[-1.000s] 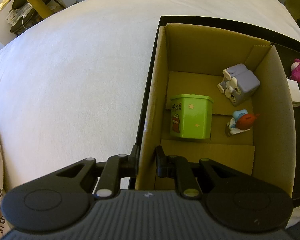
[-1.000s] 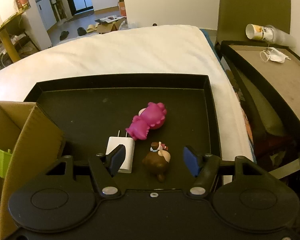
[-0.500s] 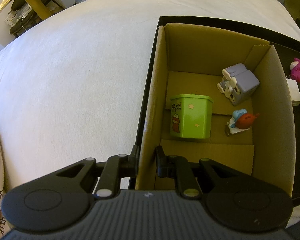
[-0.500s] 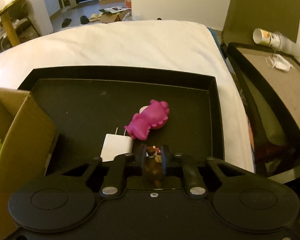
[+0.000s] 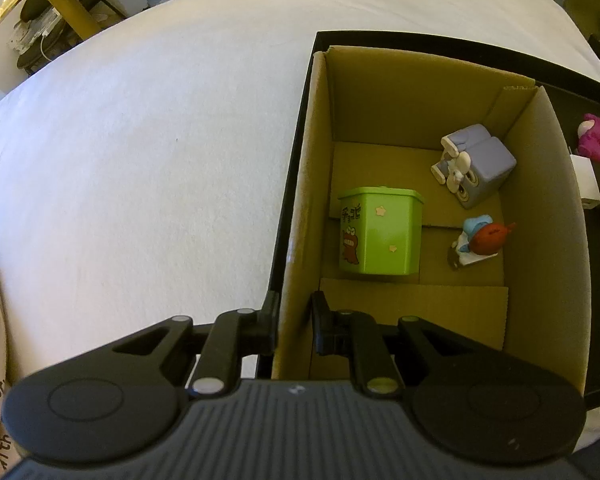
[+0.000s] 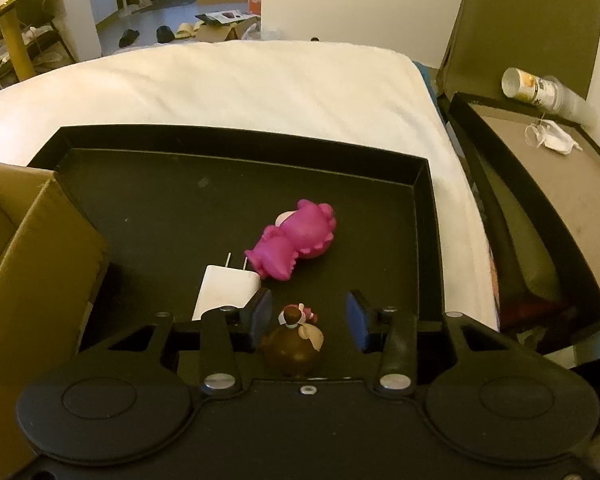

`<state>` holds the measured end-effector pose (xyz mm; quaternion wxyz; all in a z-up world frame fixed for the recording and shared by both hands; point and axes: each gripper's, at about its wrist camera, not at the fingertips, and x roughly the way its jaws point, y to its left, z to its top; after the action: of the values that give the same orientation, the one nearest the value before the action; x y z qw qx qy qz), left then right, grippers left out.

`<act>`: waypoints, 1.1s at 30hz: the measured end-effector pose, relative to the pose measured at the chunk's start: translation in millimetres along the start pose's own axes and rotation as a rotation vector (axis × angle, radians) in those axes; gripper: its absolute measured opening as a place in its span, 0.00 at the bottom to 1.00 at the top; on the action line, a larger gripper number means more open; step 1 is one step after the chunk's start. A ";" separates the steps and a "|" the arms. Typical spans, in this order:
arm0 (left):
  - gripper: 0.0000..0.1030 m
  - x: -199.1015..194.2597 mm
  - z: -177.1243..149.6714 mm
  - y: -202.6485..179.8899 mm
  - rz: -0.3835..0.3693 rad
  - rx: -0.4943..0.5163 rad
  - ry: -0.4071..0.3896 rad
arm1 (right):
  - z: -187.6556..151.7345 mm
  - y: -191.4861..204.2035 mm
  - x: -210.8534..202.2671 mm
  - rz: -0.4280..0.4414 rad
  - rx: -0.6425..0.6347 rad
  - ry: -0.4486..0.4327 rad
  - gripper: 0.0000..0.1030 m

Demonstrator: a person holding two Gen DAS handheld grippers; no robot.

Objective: Organize rigid objects
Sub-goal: 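Grasp the small brown figure with the right gripper, then carry the brown figure into the box and open the right gripper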

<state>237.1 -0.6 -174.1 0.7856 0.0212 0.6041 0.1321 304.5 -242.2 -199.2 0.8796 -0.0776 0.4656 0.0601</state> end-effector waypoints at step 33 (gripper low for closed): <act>0.15 -0.7 -1.0 -0.7 0.001 -0.005 -0.003 | -30.1 -36.8 -26.6 0.158 0.120 -0.067 0.09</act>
<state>236.1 -1.5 -173.8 0.7864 0.0196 0.6027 0.1338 271.9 -285.0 -190.9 0.8902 0.0142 0.4433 0.1037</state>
